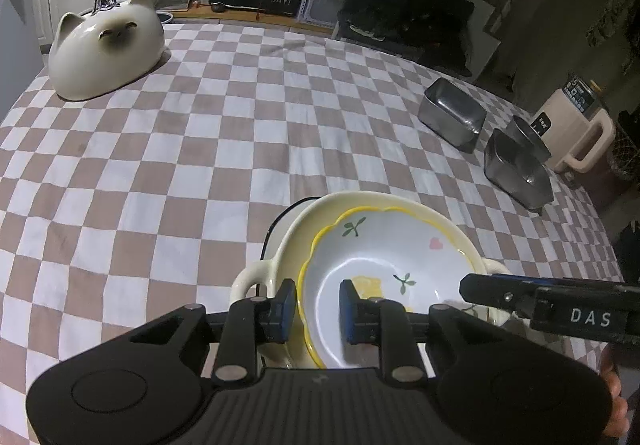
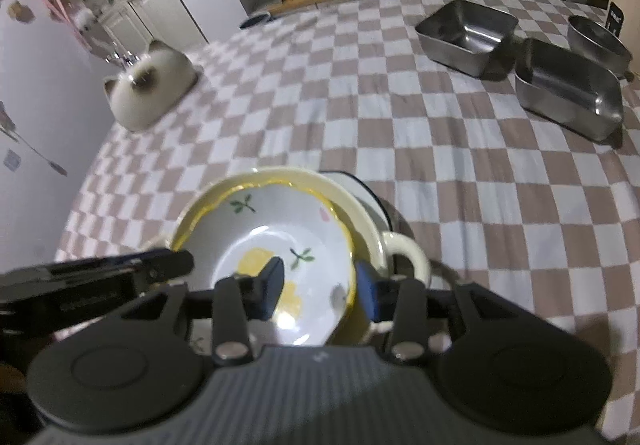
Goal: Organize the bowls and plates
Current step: 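Lower the lemon bowl into the cream bowl and open both grippers, then move both grippers to a stainless steel square tray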
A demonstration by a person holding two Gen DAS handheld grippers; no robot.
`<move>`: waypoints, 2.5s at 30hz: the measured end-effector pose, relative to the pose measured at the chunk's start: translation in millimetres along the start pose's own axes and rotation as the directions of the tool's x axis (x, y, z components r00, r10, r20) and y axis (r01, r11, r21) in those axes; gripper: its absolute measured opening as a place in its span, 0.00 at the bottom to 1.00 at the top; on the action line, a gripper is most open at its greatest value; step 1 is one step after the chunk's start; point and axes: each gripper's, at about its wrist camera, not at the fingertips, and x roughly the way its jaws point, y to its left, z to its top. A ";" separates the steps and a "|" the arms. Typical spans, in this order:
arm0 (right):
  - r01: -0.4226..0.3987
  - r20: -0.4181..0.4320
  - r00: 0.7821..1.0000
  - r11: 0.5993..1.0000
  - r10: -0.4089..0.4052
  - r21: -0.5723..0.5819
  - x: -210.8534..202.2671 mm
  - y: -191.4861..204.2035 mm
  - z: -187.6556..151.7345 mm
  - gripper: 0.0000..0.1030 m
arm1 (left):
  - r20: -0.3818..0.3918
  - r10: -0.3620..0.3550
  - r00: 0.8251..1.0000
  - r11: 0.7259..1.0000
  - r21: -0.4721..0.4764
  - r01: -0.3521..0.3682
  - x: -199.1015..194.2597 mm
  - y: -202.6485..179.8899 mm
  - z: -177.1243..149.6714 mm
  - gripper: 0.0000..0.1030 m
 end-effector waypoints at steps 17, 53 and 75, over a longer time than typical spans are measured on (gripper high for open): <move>0.010 -0.007 1.000 1.000 -0.010 -0.023 -3.5 1.6 -2.4 0.46 | 0.013 -0.012 1.000 1.000 0.009 0.012 -9.5 -1.4 -0.1 0.26; 0.181 0.330 0.919 0.974 -0.217 0.136 -80.0 -101.6 34.9 1.00 | 0.237 -0.155 0.959 0.986 0.096 0.136 4.5 -107.0 51.5 1.00; 0.206 0.219 0.914 0.854 -0.343 0.478 -24.7 -280.1 101.3 0.76 | -0.066 -0.245 0.967 0.935 0.250 0.254 202.5 -233.0 143.0 0.60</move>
